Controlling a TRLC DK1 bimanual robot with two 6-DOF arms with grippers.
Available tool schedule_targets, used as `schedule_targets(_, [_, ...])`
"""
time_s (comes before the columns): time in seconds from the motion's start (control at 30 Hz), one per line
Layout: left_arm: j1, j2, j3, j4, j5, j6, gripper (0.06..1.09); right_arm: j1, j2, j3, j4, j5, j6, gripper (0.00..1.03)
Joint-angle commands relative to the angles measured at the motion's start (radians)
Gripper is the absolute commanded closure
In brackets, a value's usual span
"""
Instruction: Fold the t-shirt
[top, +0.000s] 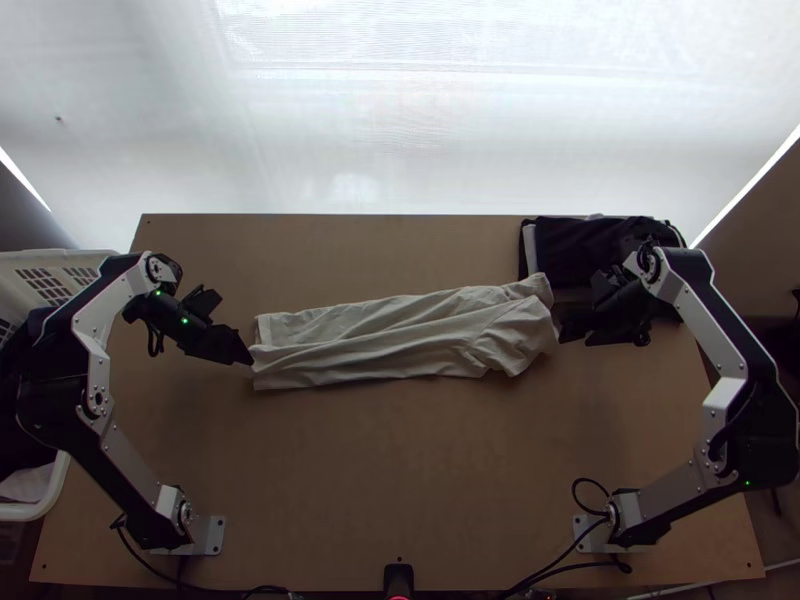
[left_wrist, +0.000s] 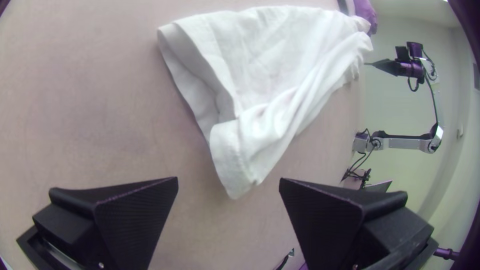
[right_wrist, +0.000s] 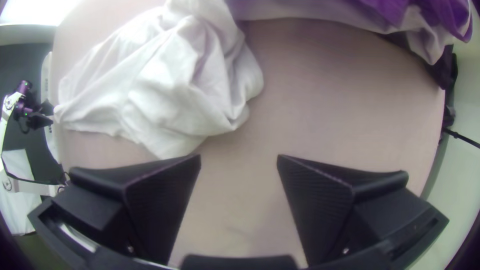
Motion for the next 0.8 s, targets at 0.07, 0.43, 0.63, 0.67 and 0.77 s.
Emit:
schedule_targets(0.07, [0.000, -0.017, 0.024, -0.015, 0.003, -0.007, 0.10, 0.053, -0.032, -0.135, 0.148, -0.027, -0.003, 0.63])
schedule_targets(0.43, [0.029, -0.034, 0.028, -0.039, 0.002, 0.002, 0.10, 0.087, 0.102, -0.106, 0.255, -0.026, 0.014, 0.63])
schedule_targets(0.63, [0.058, -0.031, 0.028, -0.046, 0.002, 0.008, 0.10, 0.087, 0.070, -0.121, 0.320, -0.024, 0.005, 1.00])
schedule_targets(0.67, [0.060, -0.031, 0.028, -0.049, 0.000, 0.010, 0.10, 0.085, 0.054, -0.128, 0.318, -0.024, 0.005, 1.00])
schedule_targets(0.77, [0.069, -0.037, 0.030, -0.064, 0.002, 0.025, 0.10, 0.078, 0.001, -0.132, 0.254, -0.024, 0.006, 1.00])
